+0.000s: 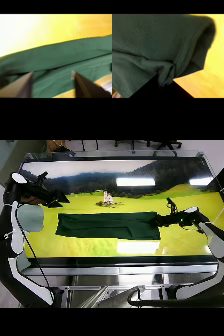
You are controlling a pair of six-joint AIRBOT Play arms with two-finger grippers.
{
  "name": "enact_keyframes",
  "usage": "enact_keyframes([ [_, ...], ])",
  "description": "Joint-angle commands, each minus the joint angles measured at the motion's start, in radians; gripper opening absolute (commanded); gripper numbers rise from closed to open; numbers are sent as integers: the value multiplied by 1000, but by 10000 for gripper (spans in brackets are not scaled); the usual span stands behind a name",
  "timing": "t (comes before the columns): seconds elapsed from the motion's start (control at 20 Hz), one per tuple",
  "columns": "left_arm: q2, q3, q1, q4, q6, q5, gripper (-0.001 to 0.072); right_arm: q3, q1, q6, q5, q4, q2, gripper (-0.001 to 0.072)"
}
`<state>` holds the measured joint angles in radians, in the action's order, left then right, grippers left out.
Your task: Fold the shirts.
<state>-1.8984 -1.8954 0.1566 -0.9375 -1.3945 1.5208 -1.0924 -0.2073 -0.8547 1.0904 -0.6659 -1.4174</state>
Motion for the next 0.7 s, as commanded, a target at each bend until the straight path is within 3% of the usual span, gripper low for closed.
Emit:
enact_keyframes([
  [0.0, -1, -17, -38, 128, 43, 10, 1, -11, 51, 21, -3, 15, -21, 30],
  [0.35, -83, -17, -387, 77, 58, -102, 9, -187, 3, -68, 190, -16, 159, 29],
  [0.65, -297, -36, -741, 68, 28, -327, 9, -421, -70, -188, 412, -19, 288, 28],
])
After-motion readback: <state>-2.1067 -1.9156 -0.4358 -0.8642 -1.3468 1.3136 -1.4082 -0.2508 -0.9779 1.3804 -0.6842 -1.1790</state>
